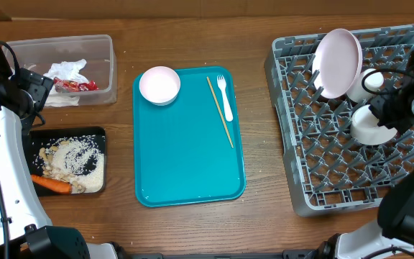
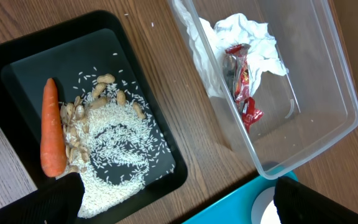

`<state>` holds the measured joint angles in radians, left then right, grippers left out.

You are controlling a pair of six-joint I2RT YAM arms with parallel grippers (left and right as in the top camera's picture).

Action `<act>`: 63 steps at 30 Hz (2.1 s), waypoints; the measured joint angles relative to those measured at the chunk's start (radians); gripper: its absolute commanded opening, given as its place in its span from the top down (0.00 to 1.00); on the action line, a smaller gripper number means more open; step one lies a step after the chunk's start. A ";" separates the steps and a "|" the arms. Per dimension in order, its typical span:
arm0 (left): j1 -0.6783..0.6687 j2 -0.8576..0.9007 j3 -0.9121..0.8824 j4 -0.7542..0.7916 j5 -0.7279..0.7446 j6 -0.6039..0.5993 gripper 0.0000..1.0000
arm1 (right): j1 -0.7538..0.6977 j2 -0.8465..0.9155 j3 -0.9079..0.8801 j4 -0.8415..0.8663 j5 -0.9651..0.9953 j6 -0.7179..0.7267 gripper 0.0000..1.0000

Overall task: Sort waste into correct bins and load items into the dishwasher rack
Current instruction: 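Lower the white bowl upside down into the rack and release it, then reach the right gripper to the pink bowl and grip its rim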

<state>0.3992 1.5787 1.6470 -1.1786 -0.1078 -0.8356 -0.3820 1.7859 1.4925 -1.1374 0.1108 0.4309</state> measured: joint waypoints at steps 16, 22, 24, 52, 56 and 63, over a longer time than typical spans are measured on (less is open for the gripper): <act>0.000 0.000 0.000 0.000 0.000 0.000 0.00 | -0.047 0.013 0.000 -0.053 0.187 0.109 0.88; 0.000 0.000 0.000 0.000 0.000 0.000 0.00 | -0.047 0.013 0.000 0.010 0.104 0.108 0.86; 0.000 0.000 0.000 0.000 0.000 0.000 0.00 | -0.047 0.013 0.000 0.041 0.086 0.087 0.84; 0.000 0.000 0.000 0.000 0.000 0.000 0.00 | -0.056 0.057 0.220 -0.111 0.067 0.055 0.51; 0.000 0.000 0.000 0.000 0.000 0.000 0.00 | -0.055 0.058 0.232 -0.146 0.014 0.053 0.66; 0.000 0.000 0.000 0.000 0.000 0.000 0.00 | 0.107 0.058 0.232 -0.113 -0.307 -0.016 0.53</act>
<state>0.3992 1.5787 1.6470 -1.1790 -0.1078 -0.8356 -0.2752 1.8442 1.7241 -1.2503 -0.1963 0.4149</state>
